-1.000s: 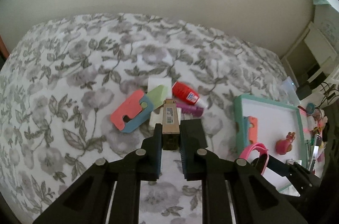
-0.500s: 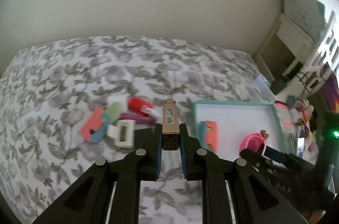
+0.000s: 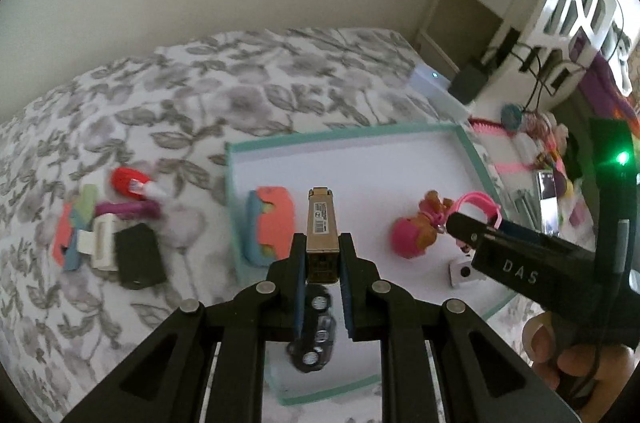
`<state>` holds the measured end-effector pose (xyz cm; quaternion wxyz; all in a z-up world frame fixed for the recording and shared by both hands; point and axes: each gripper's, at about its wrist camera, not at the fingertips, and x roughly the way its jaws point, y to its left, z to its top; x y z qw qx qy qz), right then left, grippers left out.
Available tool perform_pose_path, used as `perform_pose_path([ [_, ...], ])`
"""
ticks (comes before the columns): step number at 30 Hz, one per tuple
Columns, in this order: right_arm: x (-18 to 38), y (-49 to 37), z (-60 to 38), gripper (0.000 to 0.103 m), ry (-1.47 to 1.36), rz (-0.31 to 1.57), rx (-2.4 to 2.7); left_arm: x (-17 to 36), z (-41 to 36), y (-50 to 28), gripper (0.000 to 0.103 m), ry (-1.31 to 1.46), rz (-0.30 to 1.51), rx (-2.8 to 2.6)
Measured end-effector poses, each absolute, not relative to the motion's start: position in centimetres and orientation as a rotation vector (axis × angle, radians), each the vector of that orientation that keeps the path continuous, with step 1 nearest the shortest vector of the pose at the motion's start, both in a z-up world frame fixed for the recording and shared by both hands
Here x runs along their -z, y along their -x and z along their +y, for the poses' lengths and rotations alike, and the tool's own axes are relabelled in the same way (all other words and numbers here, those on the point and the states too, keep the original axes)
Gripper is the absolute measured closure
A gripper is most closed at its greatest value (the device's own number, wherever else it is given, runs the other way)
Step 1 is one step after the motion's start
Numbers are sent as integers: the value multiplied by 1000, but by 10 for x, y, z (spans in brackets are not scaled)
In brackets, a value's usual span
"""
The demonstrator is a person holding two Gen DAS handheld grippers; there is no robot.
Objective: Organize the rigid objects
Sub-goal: 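Carry the USB stick with the left tool while the right tool carries the watch band to the tray, then open the left tool to release the USB stick while the right tool releases the watch band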
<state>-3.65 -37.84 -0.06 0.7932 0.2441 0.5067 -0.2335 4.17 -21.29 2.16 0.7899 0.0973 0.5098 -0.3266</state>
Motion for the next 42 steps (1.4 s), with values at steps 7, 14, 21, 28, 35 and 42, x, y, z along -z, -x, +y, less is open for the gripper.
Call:
perform_pose_path([
  [7, 14, 43, -395, 34, -556, 1117, 532, -2, -231, -39, 87, -243, 1134, 718],
  [14, 26, 43, -399, 34, -575, 1149, 542, 14, -236, -37, 87, -269, 1171, 711],
  [21, 30, 42, -401, 34, -581, 1162, 544, 17, -238, -36, 87, -289, 1180, 708],
  [28, 30, 42, -399, 32, -573, 1170, 546, 14, -238, -37, 72, -291, 1184, 696],
  [35, 22, 42, -399, 29, -564, 1147, 553, 1, -233, -40, 63, -271, 1162, 689],
  [42, -9, 42, -392, 13, -525, 1070, 540, -24, -213, -53, 41, -213, 1105, 631],
])
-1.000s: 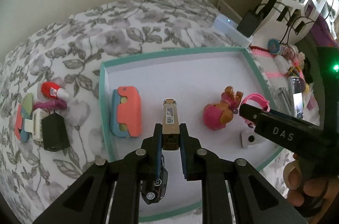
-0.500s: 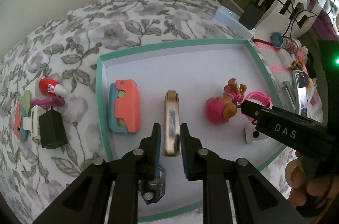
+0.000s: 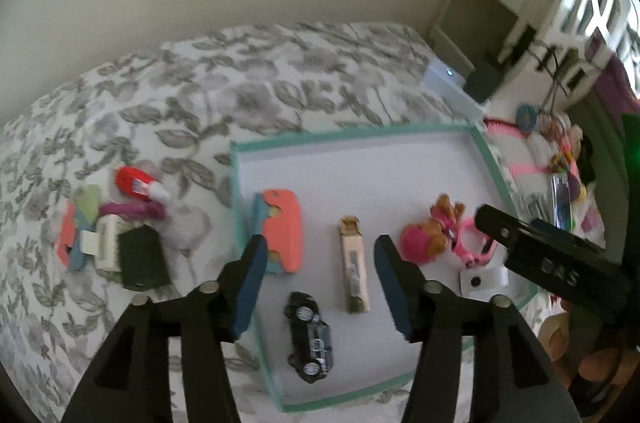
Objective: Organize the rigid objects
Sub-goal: 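Open the left tool to release the USB stick while the right tool releases the watch band, then move both open tools back from the tray to the pile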
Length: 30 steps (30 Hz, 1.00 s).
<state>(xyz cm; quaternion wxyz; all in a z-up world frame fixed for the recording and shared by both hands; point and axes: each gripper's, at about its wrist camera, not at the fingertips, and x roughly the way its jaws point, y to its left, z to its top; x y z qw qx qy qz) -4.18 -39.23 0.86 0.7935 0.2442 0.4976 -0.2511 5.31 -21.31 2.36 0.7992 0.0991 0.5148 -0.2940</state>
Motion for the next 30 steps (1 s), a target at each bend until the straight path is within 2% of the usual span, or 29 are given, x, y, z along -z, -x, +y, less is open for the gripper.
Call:
perform_pose_path([
  [2, -17, 41, -389, 11, -521, 1045, 528, -30, -203, -59, 36, -195, 1089, 593],
  [6, -25, 38, -380, 6, -513, 1010, 497, -38, -178, -73, 35, -146, 1065, 520],
  [8, -26, 34, -374, 0, -506, 1006, 482, -40, -167, -78, 30, -125, 1061, 491],
  [9, -26, 32, -371, 0, -498, 1007, 471, -40, -162, -81, 25, -114, 1059, 477],
  [11, -26, 29, -364, 0, -485, 1010, 455, -41, -150, -86, 22, -93, 1058, 447],
  [20, -27, 13, -328, 0, -436, 1011, 377, -35, -99, -108, 20, -22, 1066, 316],
  [23, -27, 7, -311, 0, -430, 1014, 328, -32, -76, -115, 9, -5, 1064, 252],
  [30, -28, -12, -267, 0, -379, 1017, 240, -26, -21, -129, 9, 31, 1065, 107],
])
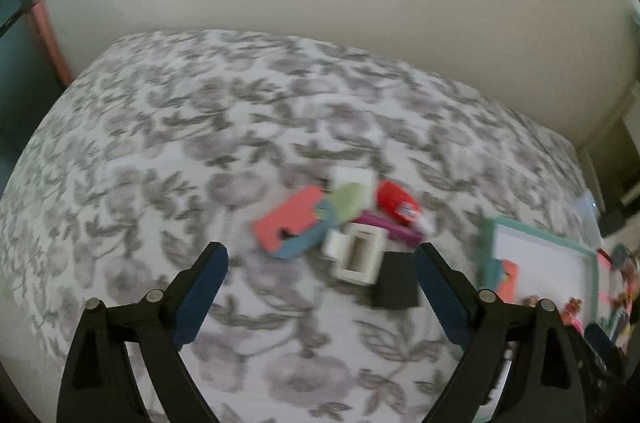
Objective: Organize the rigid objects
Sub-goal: 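Move both open tools back from the tray to the pile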
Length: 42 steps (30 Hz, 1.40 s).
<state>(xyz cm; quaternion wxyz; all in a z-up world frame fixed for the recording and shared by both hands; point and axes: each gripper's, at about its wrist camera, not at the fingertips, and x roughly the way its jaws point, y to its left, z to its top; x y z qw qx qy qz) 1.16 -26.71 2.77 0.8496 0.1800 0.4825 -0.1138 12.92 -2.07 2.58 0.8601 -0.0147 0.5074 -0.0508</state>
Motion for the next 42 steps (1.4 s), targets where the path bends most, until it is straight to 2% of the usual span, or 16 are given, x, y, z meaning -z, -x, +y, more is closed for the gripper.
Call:
perform_pose_path([
  [13, -22, -37, -194, 0, -277, 1030, 102, -29, 36, -141, 9, 111, 1026, 2],
  [31, -12, -81, -182, 0, -309, 1030, 34, -10, 20, -177, 9, 108, 1107, 50],
  [42, 30, -110, -167, 0, -315, 1101, -3, 23, 9, -199, 9, 72, 1191, 105],
])
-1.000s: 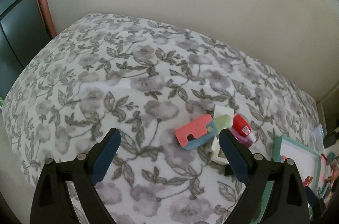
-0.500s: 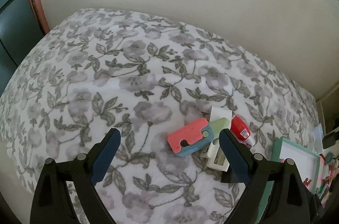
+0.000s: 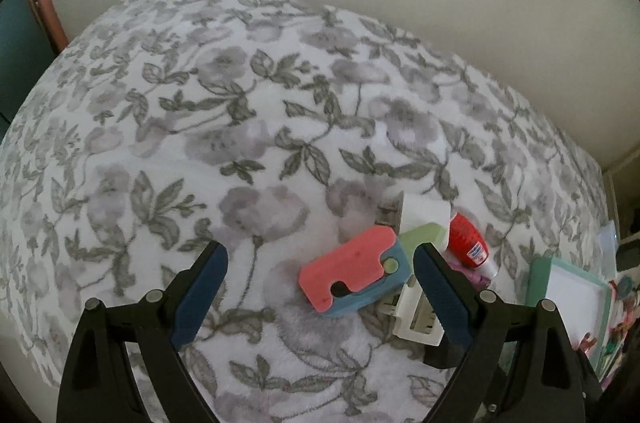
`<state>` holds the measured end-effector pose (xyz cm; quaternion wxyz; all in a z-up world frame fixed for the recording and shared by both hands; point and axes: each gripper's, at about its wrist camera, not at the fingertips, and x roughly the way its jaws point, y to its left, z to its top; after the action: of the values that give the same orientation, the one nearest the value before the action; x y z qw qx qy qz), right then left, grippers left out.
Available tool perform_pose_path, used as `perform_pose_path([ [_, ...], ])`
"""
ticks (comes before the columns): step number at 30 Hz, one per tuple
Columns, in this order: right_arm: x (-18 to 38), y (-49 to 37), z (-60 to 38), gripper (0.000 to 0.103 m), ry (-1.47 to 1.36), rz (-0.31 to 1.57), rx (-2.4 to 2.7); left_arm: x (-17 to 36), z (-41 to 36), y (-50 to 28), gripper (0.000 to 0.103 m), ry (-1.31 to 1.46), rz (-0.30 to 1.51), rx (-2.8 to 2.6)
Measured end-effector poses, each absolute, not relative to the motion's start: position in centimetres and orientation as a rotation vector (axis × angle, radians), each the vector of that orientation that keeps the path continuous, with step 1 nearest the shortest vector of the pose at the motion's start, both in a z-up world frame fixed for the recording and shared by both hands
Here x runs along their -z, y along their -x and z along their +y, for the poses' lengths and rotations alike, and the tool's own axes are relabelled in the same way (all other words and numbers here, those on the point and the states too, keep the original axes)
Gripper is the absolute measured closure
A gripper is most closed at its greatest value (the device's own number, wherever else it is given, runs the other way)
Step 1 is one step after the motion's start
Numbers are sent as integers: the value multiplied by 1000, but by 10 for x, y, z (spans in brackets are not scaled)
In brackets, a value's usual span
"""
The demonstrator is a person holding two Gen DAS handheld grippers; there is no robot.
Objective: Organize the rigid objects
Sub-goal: 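Move both open tools back from the tray to the pile, then grasp the coral-and-teal block with the left tool while the right tool grasps the black charger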
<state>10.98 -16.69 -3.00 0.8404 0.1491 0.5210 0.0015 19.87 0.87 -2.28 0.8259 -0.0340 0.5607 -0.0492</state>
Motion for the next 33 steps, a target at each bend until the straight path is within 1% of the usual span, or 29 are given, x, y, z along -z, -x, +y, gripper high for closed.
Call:
perform_pose_path([
  [6, 52, -115, -156, 1, -302, 1150, -15, 38, 1, -201, 9, 25, 1229, 142],
  [11, 56, -118, -155, 3, -301, 1155, -19, 46, -9, -207, 9, 39, 1231, 196],
  [14, 58, -120, -156, 8, -311, 1160, -16, 54, -21, -208, 9, -10, 1238, 216],
  [15, 60, -121, -156, 12, -316, 1163, -15, 56, -23, -209, 9, -20, 1240, 218],
  [18, 61, -123, -157, 14, -341, 1161, -28, 62, -28, -210, 9, -50, 1241, 223],
  [22, 59, -125, -154, 18, -337, 1156, -50, 66, -23, -214, 9, -24, 1233, 208],
  [23, 60, -126, -152, 19, -338, 1157, -56, 68, -20, -215, 13, -17, 1235, 197],
  [24, 60, -126, -151, 21, -339, 1156, -60, 70, -17, -216, 21, -17, 1245, 180],
  [27, 60, -125, -151, 26, -345, 1157, -67, 76, -9, -217, 32, -3, 1267, 161],
  [29, 60, -125, -151, 29, -349, 1154, -75, 79, -3, -218, 32, 2, 1273, 143],
  [31, 59, -124, -150, 35, -349, 1150, -90, 79, -1, -219, 33, 14, 1272, 151],
  [33, 58, -125, -148, 38, -341, 1149, -102, 79, 2, -218, 33, 18, 1271, 154],
])
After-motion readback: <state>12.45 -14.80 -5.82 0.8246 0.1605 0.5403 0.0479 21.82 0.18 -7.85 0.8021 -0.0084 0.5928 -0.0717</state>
